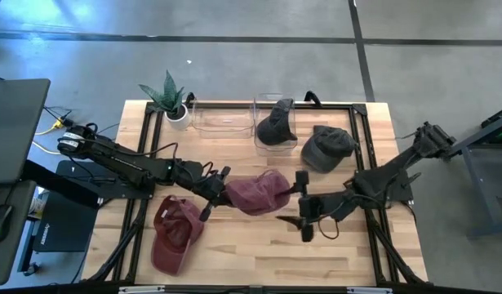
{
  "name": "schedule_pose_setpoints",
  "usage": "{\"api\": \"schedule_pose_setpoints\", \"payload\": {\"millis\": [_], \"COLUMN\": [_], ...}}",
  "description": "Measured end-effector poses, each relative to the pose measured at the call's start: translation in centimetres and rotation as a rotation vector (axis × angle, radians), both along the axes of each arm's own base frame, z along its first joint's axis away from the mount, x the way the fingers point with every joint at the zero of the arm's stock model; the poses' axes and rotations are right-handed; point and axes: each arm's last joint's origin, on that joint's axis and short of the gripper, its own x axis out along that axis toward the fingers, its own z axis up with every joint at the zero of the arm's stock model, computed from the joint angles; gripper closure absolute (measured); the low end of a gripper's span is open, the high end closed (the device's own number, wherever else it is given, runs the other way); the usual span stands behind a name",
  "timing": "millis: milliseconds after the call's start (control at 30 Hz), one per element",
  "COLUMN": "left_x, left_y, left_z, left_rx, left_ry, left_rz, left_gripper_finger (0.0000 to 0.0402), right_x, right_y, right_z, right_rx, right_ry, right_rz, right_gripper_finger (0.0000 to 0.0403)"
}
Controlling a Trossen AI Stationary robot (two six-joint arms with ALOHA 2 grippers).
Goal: Pick & Place hat
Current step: Put the right red cap into the left transparent bin
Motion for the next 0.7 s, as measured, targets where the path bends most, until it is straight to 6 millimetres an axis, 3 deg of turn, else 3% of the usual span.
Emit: {"api": "schedule_pose_setpoints", "payload": {"millis": [100,167,300,467,700], "left_x": [0.0,0.0,0.0,0.0,0.0], "left_y": [0.0,0.0,0.0,-0.1,-0.2], "left_z": [0.1,0.1,0.2,0.3,0.5], "left_rx": [-0.001,-0.002,-0.003,-0.009,-0.009], "left_ry": [-0.008,-0.014,-0.017,-0.027,-0.052], "left_rz": [0.003,0.004,0.003,-0.014,-0.063], "left_gripper_finger": [0.0399,0.0399,0.0399,0.0399,0.0399], "right_x": [0.9,1.7,3.6,4.6,5.0], "right_y": [0.0,-0.2,-0.8,-2.0,-3.0], "right_z": [-1.0,-1.4,-1.6,0.3,0.8], "right_rx": [-0.074,-0.062,0.138,0.473,0.501], "right_ry": [-0.067,-0.084,-0.072,0.000,0.021], "right_rz": [-0.072,-0.032,0.178,0.459,0.476], "right_gripper_finger": [0.0130,0.0134,0.0145,0.0158,0.0166]}}
